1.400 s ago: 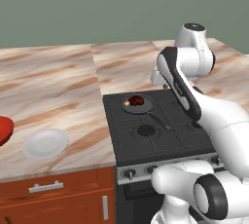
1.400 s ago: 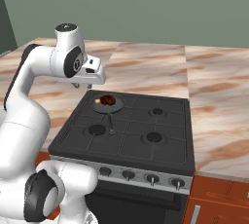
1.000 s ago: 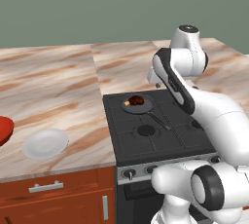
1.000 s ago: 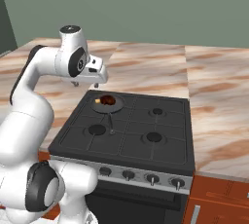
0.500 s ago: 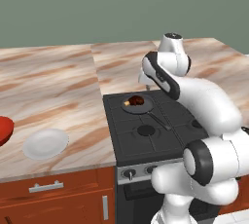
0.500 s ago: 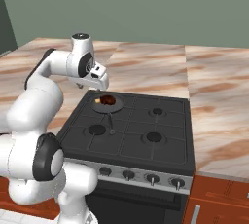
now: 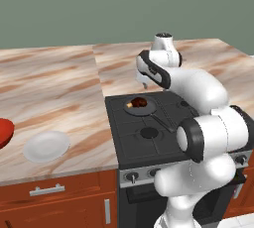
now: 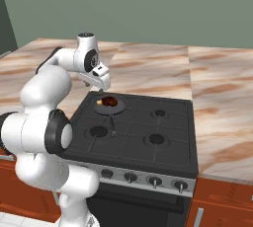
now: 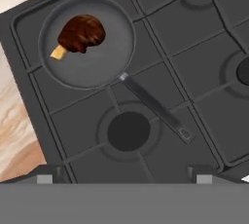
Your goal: Place the steak on the plate and place the lemon wedge on the same plate.
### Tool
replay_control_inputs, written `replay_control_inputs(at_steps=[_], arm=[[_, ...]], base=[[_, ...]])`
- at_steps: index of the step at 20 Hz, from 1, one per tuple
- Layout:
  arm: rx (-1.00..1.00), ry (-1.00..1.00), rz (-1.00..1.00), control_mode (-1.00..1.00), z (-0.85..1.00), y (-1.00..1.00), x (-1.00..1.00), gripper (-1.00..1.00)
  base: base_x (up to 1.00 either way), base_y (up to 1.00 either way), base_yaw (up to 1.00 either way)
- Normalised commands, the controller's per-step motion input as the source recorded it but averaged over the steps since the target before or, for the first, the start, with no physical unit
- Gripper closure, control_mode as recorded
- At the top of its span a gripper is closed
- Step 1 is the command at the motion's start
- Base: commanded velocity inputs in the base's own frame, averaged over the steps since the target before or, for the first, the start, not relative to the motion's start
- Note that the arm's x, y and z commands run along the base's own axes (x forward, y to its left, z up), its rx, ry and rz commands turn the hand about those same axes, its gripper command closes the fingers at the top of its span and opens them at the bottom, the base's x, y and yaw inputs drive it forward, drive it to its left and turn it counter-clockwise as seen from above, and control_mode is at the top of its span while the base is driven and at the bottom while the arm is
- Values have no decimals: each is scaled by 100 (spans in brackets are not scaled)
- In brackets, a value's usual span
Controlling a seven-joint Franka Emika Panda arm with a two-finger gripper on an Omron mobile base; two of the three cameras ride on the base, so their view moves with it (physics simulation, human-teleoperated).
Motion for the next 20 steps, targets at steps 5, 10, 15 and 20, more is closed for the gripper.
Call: replay_control_inputs(at_steps=[5,10,15,20], arm=[[5,25,-21,-100,-1,0,41,-100],[16,24,-15,-100,-32,-4,35,-100],[7,8,-10,-100,-56,-5,43,-100],[0,1,-7,-100,-48,0,48,-100]], base=[[0,0,0],[0,0,0],[0,0,0],[0,0,0]])
